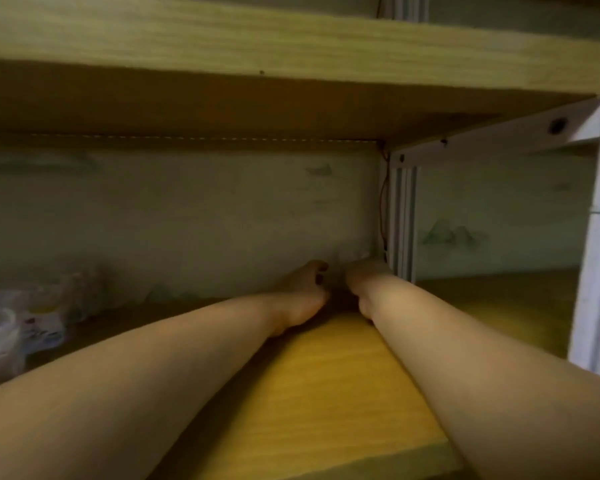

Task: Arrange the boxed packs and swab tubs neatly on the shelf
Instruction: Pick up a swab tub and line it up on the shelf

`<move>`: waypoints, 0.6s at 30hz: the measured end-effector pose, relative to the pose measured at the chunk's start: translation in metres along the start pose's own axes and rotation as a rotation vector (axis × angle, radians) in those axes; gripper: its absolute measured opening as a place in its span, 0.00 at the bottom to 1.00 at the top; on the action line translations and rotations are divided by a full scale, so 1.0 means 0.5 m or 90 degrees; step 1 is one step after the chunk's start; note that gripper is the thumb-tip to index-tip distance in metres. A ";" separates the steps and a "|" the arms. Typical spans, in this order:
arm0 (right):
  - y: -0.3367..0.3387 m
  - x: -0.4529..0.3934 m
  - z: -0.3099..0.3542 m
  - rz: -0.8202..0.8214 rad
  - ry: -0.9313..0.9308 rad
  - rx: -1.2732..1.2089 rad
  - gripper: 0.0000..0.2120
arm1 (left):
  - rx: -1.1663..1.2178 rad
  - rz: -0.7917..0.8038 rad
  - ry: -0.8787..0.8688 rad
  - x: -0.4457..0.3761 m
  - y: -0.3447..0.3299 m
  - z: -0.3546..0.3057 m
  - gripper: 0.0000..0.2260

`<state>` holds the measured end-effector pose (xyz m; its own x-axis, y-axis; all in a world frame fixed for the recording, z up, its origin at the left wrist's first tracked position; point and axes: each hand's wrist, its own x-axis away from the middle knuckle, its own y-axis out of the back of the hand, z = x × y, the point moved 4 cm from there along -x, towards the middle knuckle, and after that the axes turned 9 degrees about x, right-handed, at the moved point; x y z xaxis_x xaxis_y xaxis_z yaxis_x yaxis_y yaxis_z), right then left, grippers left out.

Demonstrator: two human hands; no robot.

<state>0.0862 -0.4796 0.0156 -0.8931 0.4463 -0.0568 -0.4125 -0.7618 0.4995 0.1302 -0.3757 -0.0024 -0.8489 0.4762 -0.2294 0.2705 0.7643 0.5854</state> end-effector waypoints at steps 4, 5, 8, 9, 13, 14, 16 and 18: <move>-0.018 -0.032 -0.020 -0.064 -0.016 0.060 0.15 | 0.078 -0.076 -0.047 -0.043 0.010 0.023 0.07; -0.020 -0.045 -0.028 -0.078 -0.004 0.073 0.14 | 0.094 -0.090 -0.038 -0.046 0.011 0.030 0.06; -0.014 -0.055 -0.038 -0.111 0.006 0.054 0.13 | 0.133 -0.137 -0.023 -0.055 0.018 0.044 0.12; -0.011 -0.061 -0.040 -0.115 0.003 0.042 0.12 | 0.155 -0.143 -0.021 -0.057 0.019 0.047 0.15; -0.014 -0.078 -0.046 -0.073 0.010 -0.023 0.18 | 0.252 -0.147 -0.001 -0.071 0.018 0.063 0.15; -0.015 -0.081 -0.045 -0.064 0.021 -0.034 0.19 | 0.268 -0.145 0.002 -0.075 0.018 0.066 0.15; -0.019 -0.086 -0.046 -0.054 0.049 -0.036 0.17 | 0.275 -0.130 0.002 -0.079 0.017 0.069 0.14; -0.022 -0.087 -0.046 -0.047 0.066 -0.045 0.16 | 0.305 -0.098 0.004 -0.081 0.014 0.074 0.15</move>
<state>0.1255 -0.5014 -0.0073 -0.8720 0.4543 -0.1822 -0.4863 -0.7613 0.4289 0.1834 -0.3738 -0.0178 -0.8974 0.3409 -0.2800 0.3189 0.9399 0.1221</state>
